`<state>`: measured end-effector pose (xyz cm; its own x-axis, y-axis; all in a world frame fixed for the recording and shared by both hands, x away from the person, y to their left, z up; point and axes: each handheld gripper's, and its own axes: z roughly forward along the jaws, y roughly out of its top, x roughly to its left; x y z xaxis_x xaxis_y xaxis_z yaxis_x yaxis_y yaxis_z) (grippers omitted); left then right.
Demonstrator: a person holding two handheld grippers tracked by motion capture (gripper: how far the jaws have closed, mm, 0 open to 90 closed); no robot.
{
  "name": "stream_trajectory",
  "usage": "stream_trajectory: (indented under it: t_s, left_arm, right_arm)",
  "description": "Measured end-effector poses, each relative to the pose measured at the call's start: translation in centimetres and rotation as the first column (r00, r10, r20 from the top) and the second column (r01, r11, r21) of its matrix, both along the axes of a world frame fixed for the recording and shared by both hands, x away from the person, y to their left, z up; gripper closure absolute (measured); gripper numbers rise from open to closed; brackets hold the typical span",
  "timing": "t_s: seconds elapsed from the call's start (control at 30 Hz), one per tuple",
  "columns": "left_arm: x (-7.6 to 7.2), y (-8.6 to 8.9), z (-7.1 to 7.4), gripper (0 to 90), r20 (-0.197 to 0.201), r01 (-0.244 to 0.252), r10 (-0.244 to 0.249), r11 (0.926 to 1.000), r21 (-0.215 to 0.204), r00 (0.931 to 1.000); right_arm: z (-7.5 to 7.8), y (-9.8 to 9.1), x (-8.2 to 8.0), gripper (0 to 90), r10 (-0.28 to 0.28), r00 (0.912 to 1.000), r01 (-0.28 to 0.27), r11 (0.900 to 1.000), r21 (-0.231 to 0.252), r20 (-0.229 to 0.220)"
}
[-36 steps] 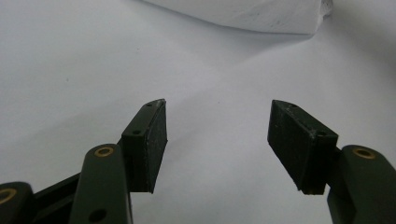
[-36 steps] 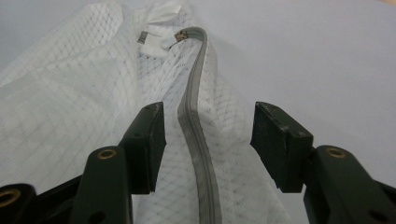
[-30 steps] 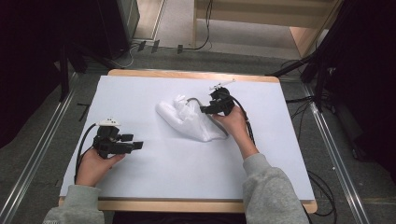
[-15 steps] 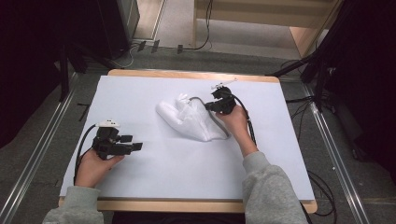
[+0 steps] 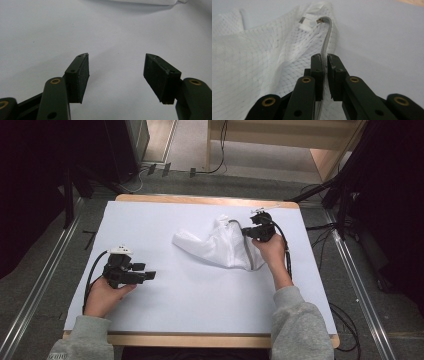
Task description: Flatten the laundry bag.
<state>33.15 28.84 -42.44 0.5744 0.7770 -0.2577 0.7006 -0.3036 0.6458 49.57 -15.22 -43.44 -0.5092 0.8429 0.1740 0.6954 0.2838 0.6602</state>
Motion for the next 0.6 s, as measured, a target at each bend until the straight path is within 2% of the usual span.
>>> stream_trajectory:
  t_s: [0.07,0.1,0.23,0.4,0.6]
  left_arm:
    - [0.1,-0.1,0.0,38.1,0.000,0.003,-0.003,1.0000,0.001,1.0000]
    - [0.2,-0.2,0.0,38.1,-0.001,0.008,-0.008,1.0000,-0.001,1.0000]
    - [0.4,-0.3,0.0,38.1,0.002,0.013,-0.013,0.9999,-0.004,0.9999]
    - [0.7,-0.4,0.1,38.1,0.002,0.021,-0.021,0.9998,-0.001,0.9998]
    - [0.9,-0.6,0.2,38.0,0.005,0.027,-0.027,0.9996,-0.004,0.9996]
  right_arm:
    - [-0.3,-0.2,0.0,83.6,-0.003,1.0000,0.003,1.0000,-0.001,-0.006]
    - [-0.6,-0.5,0.0,80.0,-0.003,0.9999,0.004,0.9999,0.010,-0.013]
    - [0.1,-0.5,-0.5,69.4,0.004,1.0000,-0.004,0.9998,0.022,0.003]
    - [1.5,-0.3,-2.6,64.5,0.022,0.9987,-0.023,0.9995,0.020,0.047]
    - [1.8,0.4,-5.5,63.9,0.075,0.9955,-0.075,0.9972,0.001,0.058]
